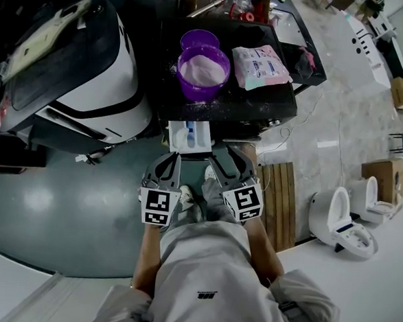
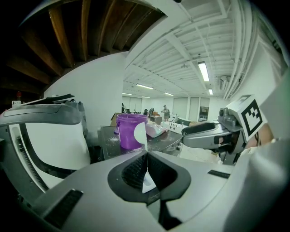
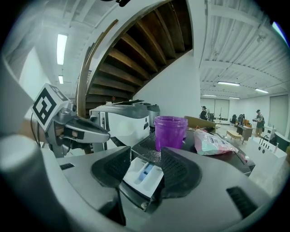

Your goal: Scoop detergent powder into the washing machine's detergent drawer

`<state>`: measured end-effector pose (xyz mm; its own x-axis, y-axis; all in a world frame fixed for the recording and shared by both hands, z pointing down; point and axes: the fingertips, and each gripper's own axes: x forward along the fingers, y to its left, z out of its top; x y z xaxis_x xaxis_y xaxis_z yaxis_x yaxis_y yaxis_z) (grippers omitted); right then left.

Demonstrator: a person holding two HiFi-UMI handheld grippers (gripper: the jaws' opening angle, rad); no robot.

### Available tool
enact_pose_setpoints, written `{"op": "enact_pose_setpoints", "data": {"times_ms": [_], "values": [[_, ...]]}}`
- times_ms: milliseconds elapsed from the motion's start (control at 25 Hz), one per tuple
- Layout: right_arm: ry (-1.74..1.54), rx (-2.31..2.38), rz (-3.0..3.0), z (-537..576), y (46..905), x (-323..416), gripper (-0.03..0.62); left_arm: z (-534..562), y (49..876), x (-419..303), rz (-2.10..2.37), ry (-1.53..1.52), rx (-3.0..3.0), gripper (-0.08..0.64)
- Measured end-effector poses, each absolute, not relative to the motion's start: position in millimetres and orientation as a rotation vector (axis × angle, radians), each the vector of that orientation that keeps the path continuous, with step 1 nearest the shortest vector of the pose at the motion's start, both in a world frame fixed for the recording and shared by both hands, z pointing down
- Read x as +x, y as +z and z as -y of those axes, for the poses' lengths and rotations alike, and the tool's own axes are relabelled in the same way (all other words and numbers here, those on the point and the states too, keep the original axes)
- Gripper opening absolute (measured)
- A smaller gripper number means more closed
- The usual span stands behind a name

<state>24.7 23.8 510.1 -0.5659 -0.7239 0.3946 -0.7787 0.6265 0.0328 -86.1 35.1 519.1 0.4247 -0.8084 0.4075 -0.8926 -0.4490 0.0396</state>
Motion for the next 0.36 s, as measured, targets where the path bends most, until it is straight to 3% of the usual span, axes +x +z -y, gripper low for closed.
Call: {"op": "enact_pose_setpoints", "data": {"times_ms": [360], "values": [[0.191, 1.205, 2.479, -17.5, 508.2, 23.8, 0.207, -27.0, 515.2, -88.8, 1.492, 0.47, 2.443, 0.015]]}}
